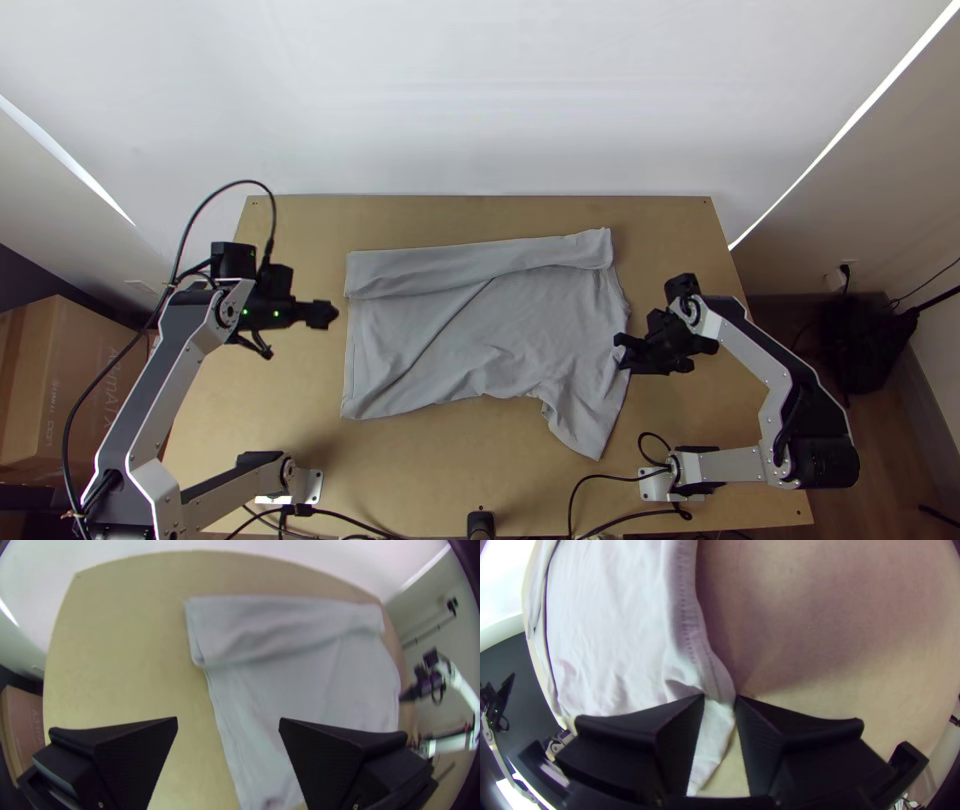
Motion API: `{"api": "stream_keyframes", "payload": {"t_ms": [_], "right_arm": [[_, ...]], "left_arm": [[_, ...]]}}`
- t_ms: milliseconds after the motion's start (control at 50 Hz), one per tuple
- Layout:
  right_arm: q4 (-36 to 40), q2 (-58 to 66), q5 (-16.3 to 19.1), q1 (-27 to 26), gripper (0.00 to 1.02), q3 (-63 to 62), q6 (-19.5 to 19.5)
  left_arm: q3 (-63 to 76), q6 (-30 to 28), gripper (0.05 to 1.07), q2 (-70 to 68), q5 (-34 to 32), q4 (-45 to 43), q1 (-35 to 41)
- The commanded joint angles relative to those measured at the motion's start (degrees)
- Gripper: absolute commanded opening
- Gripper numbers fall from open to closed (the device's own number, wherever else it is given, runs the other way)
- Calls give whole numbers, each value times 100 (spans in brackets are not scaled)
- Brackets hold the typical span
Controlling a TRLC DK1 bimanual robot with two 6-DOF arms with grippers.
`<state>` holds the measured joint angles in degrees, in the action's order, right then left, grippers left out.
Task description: Fold the t-shirt
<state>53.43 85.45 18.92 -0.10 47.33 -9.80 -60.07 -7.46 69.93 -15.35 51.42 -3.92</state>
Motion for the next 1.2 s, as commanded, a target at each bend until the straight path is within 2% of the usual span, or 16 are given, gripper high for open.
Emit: {"api": "stream_keyframes", "payload": {"t_ms": [0,60,120,260,360,560,780,960,1180], "right_arm": [[-34,-90,7,45,8,-154,-4],[-61,-143,7,45,3,-163,13],[-140,-195,7,27,2,-180,13],[-149,-239,7,1,2,-163,5],[-201,-318,7,1,2,-172,-13],[-201,-450,7,-8,2,-172,-39],[-201,-644,7,-43,2,-207,-92],[-201,-767,7,-52,2,-259,-162],[-201,-793,16,-69,2,-277,-171]], "left_arm": [[-171,-1011,102,-296,-126,852,41],[-294,-1442,102,-357,-134,1424,41],[-242,-1873,102,-498,-126,1731,32],[-83,-2312,102,-700,-47,2223,41],[101,-2330,102,-674,138,2636,181],[936,-2207,101,-832,982,2610,1262],[1244,-1662,101,-568,982,2241,2220],[1367,-1389,101,-94,991,1784,2546],[1463,-1328,101,627,991,1459,2677]]}}
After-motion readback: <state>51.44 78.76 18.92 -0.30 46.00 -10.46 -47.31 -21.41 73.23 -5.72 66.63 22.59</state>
